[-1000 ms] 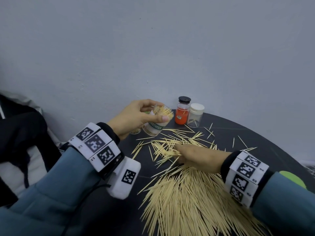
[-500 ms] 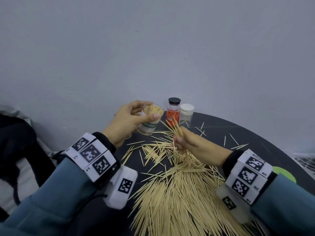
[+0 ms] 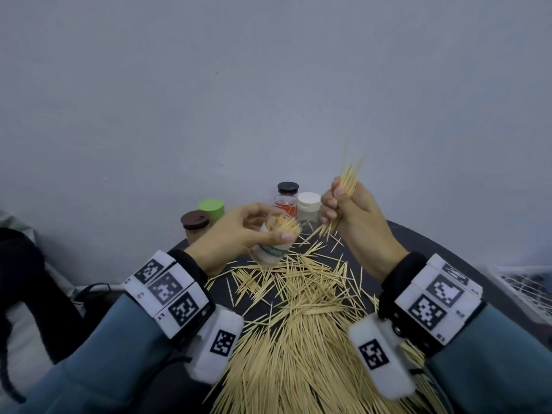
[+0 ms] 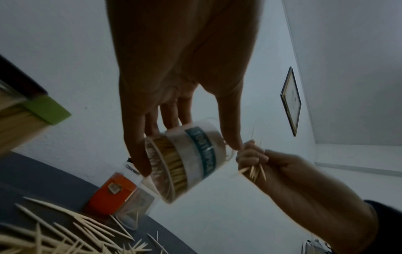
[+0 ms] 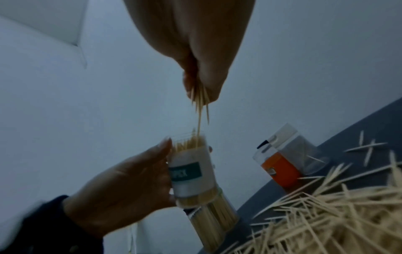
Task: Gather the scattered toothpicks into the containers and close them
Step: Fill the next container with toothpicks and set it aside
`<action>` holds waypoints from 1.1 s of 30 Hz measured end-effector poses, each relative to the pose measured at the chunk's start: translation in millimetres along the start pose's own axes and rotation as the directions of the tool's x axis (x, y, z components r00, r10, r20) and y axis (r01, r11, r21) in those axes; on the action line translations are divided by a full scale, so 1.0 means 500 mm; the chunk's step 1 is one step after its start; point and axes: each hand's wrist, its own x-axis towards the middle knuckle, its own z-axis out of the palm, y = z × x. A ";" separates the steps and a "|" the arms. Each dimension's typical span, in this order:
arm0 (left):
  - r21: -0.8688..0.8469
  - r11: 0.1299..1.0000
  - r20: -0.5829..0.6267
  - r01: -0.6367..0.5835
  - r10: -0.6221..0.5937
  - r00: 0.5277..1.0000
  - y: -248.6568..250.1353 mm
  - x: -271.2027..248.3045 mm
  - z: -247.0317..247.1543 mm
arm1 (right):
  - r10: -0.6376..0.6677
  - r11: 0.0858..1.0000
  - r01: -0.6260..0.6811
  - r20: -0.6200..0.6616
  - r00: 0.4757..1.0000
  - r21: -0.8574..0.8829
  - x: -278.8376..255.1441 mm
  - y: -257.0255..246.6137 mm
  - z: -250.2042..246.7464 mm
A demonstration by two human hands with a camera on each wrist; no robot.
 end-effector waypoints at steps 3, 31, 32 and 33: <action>0.015 1.000 0.115 0.014 -0.016 0.993 0.004 0.001 0.026 | -0.059 0.998 0.060 -0.027 0.998 0.021 0.000 -0.013 0.011; -0.059 0.998 0.215 0.000 0.013 0.977 -0.002 -0.002 0.054 | -0.076 0.987 0.067 -0.054 0.996 -0.148 -0.022 0.015 0.030; -0.067 0.998 0.211 -0.003 0.017 0.977 -0.003 -0.001 0.054 | -0.081 0.988 0.072 -0.064 0.995 -0.133 -0.021 0.014 0.031; -0.067 0.998 0.207 -0.008 0.021 0.978 -0.004 0.000 0.054 | -0.090 0.991 0.082 -0.072 0.993 -0.108 -0.020 0.012 0.031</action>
